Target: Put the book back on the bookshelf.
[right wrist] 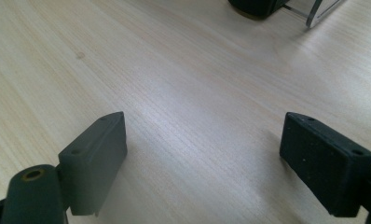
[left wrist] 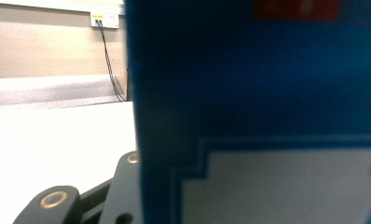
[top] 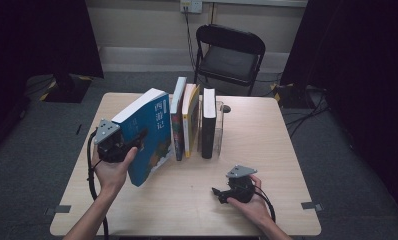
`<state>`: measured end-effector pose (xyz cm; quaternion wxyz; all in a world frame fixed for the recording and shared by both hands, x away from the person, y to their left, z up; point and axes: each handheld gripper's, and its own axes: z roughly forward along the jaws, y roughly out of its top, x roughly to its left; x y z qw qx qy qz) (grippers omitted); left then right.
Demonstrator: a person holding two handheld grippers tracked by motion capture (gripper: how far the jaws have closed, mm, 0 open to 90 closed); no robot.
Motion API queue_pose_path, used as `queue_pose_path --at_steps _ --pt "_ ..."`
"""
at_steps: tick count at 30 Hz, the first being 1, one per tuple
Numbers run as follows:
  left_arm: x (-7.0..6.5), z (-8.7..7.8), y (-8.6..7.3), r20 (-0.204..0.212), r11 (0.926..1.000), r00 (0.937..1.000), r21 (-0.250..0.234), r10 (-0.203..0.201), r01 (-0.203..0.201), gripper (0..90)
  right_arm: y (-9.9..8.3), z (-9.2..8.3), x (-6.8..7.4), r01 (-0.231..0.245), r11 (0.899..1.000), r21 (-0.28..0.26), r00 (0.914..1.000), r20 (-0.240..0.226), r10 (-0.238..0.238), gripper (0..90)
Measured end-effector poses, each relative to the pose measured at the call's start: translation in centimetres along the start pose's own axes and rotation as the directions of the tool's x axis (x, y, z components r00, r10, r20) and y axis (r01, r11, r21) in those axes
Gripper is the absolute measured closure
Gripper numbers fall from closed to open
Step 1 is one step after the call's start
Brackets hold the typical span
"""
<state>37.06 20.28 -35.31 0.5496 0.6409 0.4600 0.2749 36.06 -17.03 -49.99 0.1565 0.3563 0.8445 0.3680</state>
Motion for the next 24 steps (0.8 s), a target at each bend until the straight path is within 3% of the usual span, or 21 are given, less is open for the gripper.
queue_pose_path --at_steps 11,21,24 --pt "-0.3 2.8 0.4 -0.045 0.9996 0.9986 -0.007 0.028 -0.028 62.1 0.0 0.0 0.0 -0.001 1.0 -0.001 1.0 0.002 0.001 14.4" --pt "-0.2 5.3 0.1 -0.075 0.9998 0.9972 -0.018 0.007 -0.008 62.1 0.0 0.0 0.1 -0.002 1.0 0.0 1.0 0.003 0.002 14.4" --pt "-0.2 6.0 0.0 -0.091 0.9997 0.9957 -0.015 0.018 -0.019 62.1 0.0 0.0 0.1 -0.002 1.0 0.0 1.0 0.004 0.002 14.4"
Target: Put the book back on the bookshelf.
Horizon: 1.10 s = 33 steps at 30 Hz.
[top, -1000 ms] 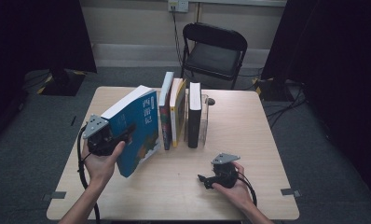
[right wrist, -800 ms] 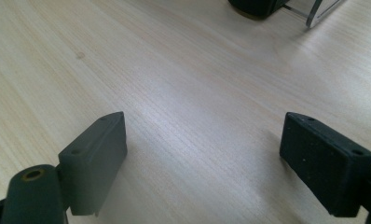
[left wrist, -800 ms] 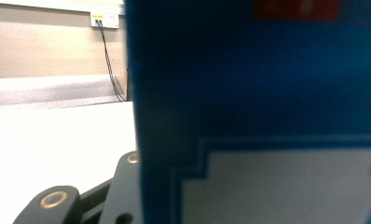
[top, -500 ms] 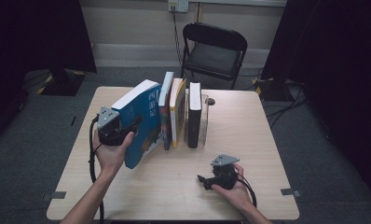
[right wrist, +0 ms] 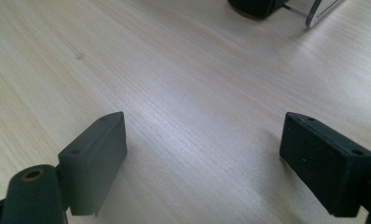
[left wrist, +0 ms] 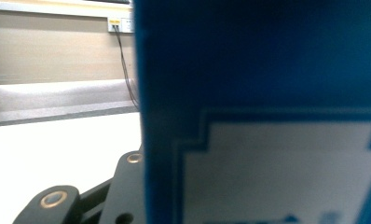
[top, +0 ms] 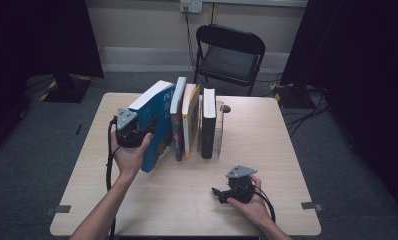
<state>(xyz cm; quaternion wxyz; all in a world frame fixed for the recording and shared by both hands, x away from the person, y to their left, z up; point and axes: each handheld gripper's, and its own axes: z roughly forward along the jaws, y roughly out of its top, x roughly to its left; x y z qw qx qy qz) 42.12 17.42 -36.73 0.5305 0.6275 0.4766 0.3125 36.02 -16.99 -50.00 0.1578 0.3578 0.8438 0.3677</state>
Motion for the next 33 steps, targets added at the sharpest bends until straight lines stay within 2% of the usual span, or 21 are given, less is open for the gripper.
queue_pose_path --at_steps 2,7,11,15,18,20,22,25,27,29,31,33 --pt "0.2 0.5 0.0 -0.003 1.0 1.0 0.001 -0.002 0.002 62.1 0.0 0.0 0.0 0.0 1.0 0.0 1.0 0.0 0.0 14.4" --pt "0.5 1.3 0.2 -0.015 0.9993 0.9992 -0.004 -0.038 0.038 62.1 0.0 0.0 0.0 0.0 1.0 0.0 1.0 0.0 0.0 14.4" --pt "0.2 2.1 0.5 -0.025 0.9997 0.9994 -0.004 -0.023 0.023 62.1 0.0 0.0 0.0 0.0 1.0 0.0 1.0 0.0 0.0 14.5" --pt "0.0 2.9 0.8 -0.028 0.9996 0.9993 -0.013 -0.025 0.024 62.1 0.0 0.0 0.0 0.0 1.0 0.0 1.0 0.0 0.0 14.5" --pt "-0.1 3.5 1.1 -0.04 0.9999 0.9992 -0.017 0.001 -0.002 62.1 0.0 0.0 0.0 0.0 1.0 0.0 1.0 0.0 0.0 14.5" --pt "-0.1 3.8 1.1 -0.046 0.9997 0.9989 -0.026 -0.003 0.002 62.1 0.0 0.0 0.0 0.0 1.0 0.0 1.0 -0.001 0.0 14.5" --pt "0.1 4.1 1.0 -0.039 0.9993 0.9991 -0.034 -0.015 0.013 62.1 0.0 0.0 0.0 0.002 1.0 -0.001 1.0 -0.003 -0.002 14.5" --pt "0.0 4.5 0.6 -0.044 0.9992 0.999 -0.039 0.006 -0.008 62.1 0.0 0.0 0.0 0.002 1.0 0.0 1.0 -0.004 -0.002 14.5" --pt "-0.1 4.8 0.2 -0.051 0.9992 0.9987 -0.04 -0.003 0.001 62.0 0.0 0.0 0.0 0.002 1.0 0.0 1.0 -0.005 -0.002 14.5" --pt "-0.1 5.0 -0.3 -0.046 0.9994 0.9989 -0.035 0.005 -0.007 62.0 0.0 0.0 0.0 0.004 1.0 0.0 1.0 -0.005 -0.004 14.5" --pt "-0.2 5.1 -0.6 -0.059 0.9992 0.9982 -0.037 0.011 -0.013 62.1 0.0 0.0 0.0 0.004 1.0 0.0 1.0 -0.006 -0.004 14.5" --pt "-0.1 5.1 -0.7 -0.056 0.9989 0.9984 -0.048 -0.002 -0.001 62.0 0.0 0.0 0.0 0.004 1.0 0.0 1.0 -0.005 -0.004 14.5"
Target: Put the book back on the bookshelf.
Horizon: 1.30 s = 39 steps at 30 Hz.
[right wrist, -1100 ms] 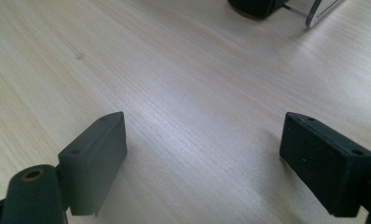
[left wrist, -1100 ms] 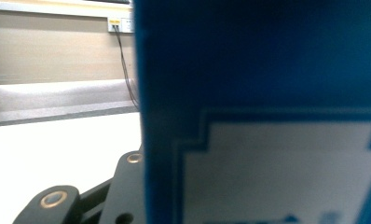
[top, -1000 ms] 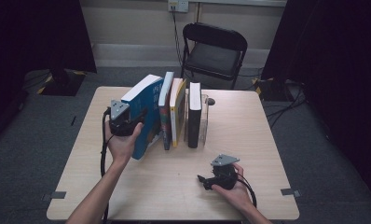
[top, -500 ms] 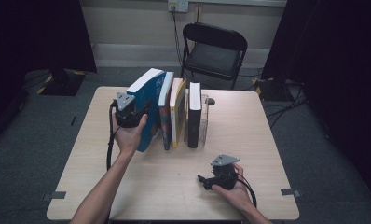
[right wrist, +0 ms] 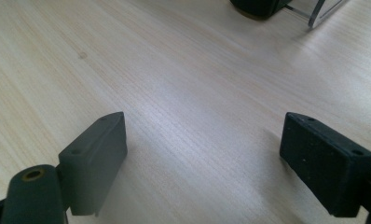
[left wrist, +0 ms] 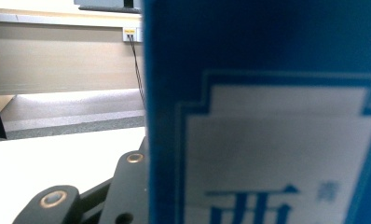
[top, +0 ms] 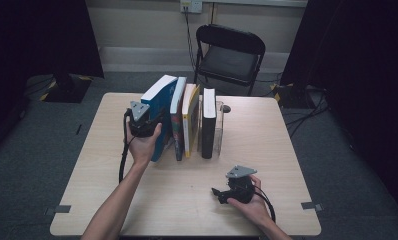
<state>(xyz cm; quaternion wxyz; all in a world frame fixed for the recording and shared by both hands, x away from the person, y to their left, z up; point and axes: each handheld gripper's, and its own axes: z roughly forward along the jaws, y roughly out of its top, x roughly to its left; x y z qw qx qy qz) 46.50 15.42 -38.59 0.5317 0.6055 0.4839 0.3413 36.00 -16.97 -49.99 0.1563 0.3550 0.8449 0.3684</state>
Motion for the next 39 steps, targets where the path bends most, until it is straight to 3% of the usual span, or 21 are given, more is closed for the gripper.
queue_pose_path --at_steps 5,12,18,20,24,36,39 --pt "0.0 -0.3 -0.4 0.001 0.9999 1.0 -0.01 0.008 -0.008 61.9 0.0 0.0 0.0 0.0 1.0 0.0 1.0 0.0 0.0 14.5" --pt "0.1 -1.3 -1.1 0.002 0.9999 1.0 0.009 0.009 -0.009 61.4 0.0 0.0 0.0 0.001 1.0 0.0 1.0 0.0 -0.001 14.5" --pt "-0.2 -2.1 -1.3 0.01 0.9993 0.9996 0.024 0.027 -0.027 60.7 0.0 0.0 0.0 0.002 1.0 -0.001 1.0 0.001 -0.002 14.5" --pt "-0.4 -2.4 -1.5 0.012 0.998 0.9986 0.036 0.051 -0.051 60.6 0.0 0.0 0.0 0.001 1.0 -0.001 1.0 0.001 -0.001 14.5" --pt "-0.4 -2.7 -1.2 0.022 0.9975 0.999 0.059 0.038 -0.039 59.8 0.0 0.0 0.0 0.001 1.0 -0.001 1.0 0.001 -0.001 14.5" --pt "-0.8 -4.5 2.0 0.072 0.9873 0.9956 0.142 0.061 -0.071 53.0 0.0 0.0 0.0 0.001 1.0 -0.001 1.0 0.001 -0.001 14.5" --pt "-0.9 -4.9 2.6 0.081 0.9855 0.9956 0.159 0.048 -0.06 51.8 0.0 0.0 0.0 0.002 1.0 -0.001 1.0 0.001 -0.002 14.5"
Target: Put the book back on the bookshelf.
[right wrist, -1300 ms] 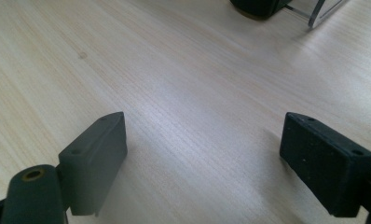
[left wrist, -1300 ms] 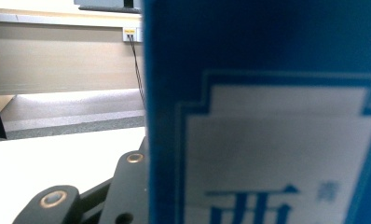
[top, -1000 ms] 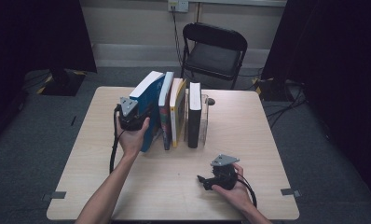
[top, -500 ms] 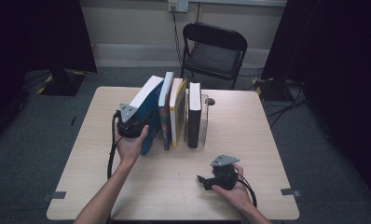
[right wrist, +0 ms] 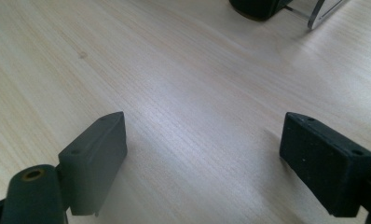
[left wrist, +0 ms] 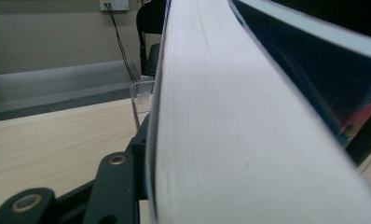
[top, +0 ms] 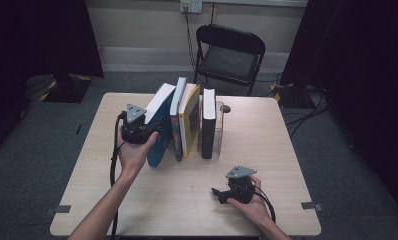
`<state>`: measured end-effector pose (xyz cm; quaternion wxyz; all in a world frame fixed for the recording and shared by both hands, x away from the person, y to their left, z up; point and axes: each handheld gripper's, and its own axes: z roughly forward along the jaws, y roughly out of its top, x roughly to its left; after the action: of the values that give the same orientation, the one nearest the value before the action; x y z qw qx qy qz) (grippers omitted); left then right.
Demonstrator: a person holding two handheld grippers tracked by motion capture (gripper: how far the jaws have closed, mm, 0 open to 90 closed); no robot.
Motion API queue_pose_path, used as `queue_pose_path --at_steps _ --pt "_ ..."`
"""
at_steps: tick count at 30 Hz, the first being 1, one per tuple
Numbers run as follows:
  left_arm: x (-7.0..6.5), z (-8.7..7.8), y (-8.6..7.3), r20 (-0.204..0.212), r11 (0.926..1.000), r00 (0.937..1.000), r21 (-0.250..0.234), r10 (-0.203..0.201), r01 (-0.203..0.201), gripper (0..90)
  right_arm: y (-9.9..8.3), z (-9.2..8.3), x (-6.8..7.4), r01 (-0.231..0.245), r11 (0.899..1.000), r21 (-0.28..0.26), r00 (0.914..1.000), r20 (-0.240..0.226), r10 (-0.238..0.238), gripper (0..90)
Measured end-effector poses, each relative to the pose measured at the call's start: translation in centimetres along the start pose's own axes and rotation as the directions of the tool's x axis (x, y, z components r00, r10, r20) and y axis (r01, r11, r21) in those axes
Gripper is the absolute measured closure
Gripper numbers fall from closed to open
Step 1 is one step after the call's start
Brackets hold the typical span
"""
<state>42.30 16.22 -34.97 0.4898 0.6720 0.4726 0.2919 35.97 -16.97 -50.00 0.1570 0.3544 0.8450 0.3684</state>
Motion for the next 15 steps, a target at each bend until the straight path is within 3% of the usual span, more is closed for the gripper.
queue_pose_path --at_steps 2,7,11,15 --pt "0.0 -0.4 0.5 0.005 1.0 1.0 0.005 0.001 -0.001 51.4 0.0 0.0 0.0 0.0 1.0 0.0 1.0 0.0 0.0 14.6" --pt "0.0 -1.3 2.4 0.025 0.9958 0.9997 0.092 0.006 -0.008 49.7 0.0 0.0 0.0 0.0 1.0 0.0 1.0 0.0 0.0 14.5" --pt "0.0 -1.0 3.9 0.033 0.9773 0.9994 0.211 0.008 -0.015 50.2 0.0 0.0 0.0 0.0 1.0 0.0 1.0 0.0 0.0 14.5" --pt "0.5 -0.6 4.9 0.052 0.9629 0.9986 0.27 -0.006 -0.008 51.0 0.0 0.0 0.0 0.0 1.0 0.0 1.0 0.0 0.0 14.5"
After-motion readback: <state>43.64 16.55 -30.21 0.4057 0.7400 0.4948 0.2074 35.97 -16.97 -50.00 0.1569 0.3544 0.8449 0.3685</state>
